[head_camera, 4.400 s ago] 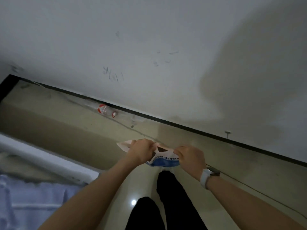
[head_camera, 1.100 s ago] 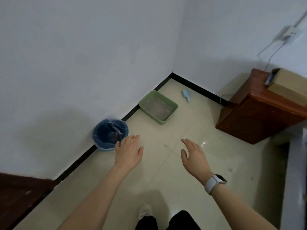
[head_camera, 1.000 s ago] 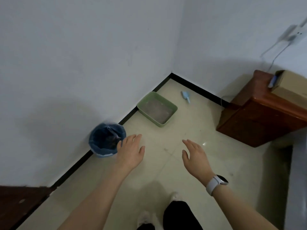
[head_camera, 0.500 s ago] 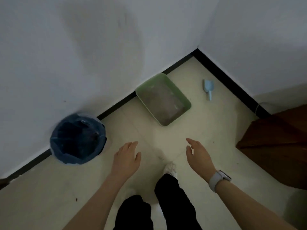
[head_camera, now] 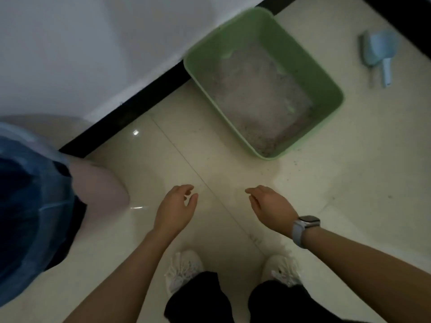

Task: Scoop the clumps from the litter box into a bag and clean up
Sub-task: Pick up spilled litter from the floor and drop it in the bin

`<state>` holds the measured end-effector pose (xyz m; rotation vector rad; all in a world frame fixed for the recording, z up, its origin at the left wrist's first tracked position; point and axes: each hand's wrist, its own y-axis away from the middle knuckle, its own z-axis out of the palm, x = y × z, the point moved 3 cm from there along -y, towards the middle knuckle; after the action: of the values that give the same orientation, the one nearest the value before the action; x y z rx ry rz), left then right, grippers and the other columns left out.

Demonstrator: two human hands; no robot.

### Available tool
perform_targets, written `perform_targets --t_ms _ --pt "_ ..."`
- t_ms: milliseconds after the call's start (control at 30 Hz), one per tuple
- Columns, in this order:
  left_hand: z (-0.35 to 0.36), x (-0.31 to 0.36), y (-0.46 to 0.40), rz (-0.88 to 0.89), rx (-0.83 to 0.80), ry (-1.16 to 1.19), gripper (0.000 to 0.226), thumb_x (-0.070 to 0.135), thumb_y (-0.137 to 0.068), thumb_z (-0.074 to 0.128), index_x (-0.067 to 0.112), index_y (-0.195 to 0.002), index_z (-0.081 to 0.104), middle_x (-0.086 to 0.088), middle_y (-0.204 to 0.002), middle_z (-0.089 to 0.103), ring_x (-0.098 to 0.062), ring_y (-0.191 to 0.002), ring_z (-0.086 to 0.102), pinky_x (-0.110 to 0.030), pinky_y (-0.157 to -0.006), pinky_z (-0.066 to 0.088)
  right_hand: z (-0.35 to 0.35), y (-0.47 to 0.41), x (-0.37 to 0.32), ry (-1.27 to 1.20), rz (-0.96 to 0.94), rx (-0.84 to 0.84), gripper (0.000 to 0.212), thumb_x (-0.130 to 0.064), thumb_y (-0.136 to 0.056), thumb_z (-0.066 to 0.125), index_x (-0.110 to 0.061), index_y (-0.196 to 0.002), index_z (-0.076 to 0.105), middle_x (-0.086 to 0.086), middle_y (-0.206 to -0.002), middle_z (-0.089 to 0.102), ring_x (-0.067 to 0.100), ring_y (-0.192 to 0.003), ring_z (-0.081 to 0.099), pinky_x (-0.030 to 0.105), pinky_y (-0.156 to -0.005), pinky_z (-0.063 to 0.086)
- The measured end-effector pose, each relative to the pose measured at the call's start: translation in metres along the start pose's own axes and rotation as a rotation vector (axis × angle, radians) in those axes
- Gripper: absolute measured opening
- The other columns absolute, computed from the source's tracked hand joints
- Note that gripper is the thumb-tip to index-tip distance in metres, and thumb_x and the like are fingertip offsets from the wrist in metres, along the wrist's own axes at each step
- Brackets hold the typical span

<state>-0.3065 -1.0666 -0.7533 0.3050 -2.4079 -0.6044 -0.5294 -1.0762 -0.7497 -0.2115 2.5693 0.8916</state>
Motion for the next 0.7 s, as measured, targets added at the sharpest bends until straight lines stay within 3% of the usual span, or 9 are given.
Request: perform_targets --t_ms 167,333,500,700 --pt "0.049 -0.063 -0.069 0.057 0.118 -0.015 0.029 0.019 -0.089 0.059 0.008 -0.116 0.062 -0.009 -0.109 0.060 -0.024 -0.100 0.056 -0.026 -0.085 0.038 0.055 -0.093 0.002 -0.025 -0.208 0.005 0.039 -0.018 -0.098 0.037 -0.011 -0.136 0.040 0.013 -0.123 0.050 0.030 -0.108 0.049 0.035 -0.086 0.040" --pt "0.065 -0.077 -0.113 0.041 0.233 0.040 0.027 0.020 -0.082 0.069 0.008 -0.106 0.067 -0.010 -0.105 0.062 -0.027 -0.098 0.056 -0.034 -0.088 0.041 0.065 -0.158 -0.008 -0.182 -0.138 0.188 0.027 -0.008 -0.091 0.049 0.000 -0.116 0.054 0.018 -0.106 0.054 0.032 -0.099 0.051 0.033 -0.085 0.038" --pt "0.073 -0.080 -0.111 -0.052 0.376 0.153 0.027 0.018 -0.077 0.073 0.007 -0.101 0.067 -0.009 -0.105 0.055 -0.022 -0.103 0.046 -0.012 -0.086 0.027 0.069 -0.186 -0.015 -0.141 -0.094 0.243 0.023 -0.014 -0.088 0.056 -0.005 -0.109 0.056 0.014 -0.108 0.055 0.029 -0.104 0.045 0.031 -0.084 0.034" --pt "0.077 -0.084 -0.116 -0.036 0.419 0.194 0.020 0.017 -0.073 0.076 0.009 -0.090 0.071 0.004 -0.097 0.043 -0.011 -0.096 0.037 -0.015 -0.086 0.029 0.078 -0.195 -0.021 -0.040 -0.092 0.311 0.014 -0.023 -0.089 0.055 -0.015 -0.098 0.062 0.004 -0.106 0.056 0.024 -0.105 0.042 0.029 -0.079 0.024"
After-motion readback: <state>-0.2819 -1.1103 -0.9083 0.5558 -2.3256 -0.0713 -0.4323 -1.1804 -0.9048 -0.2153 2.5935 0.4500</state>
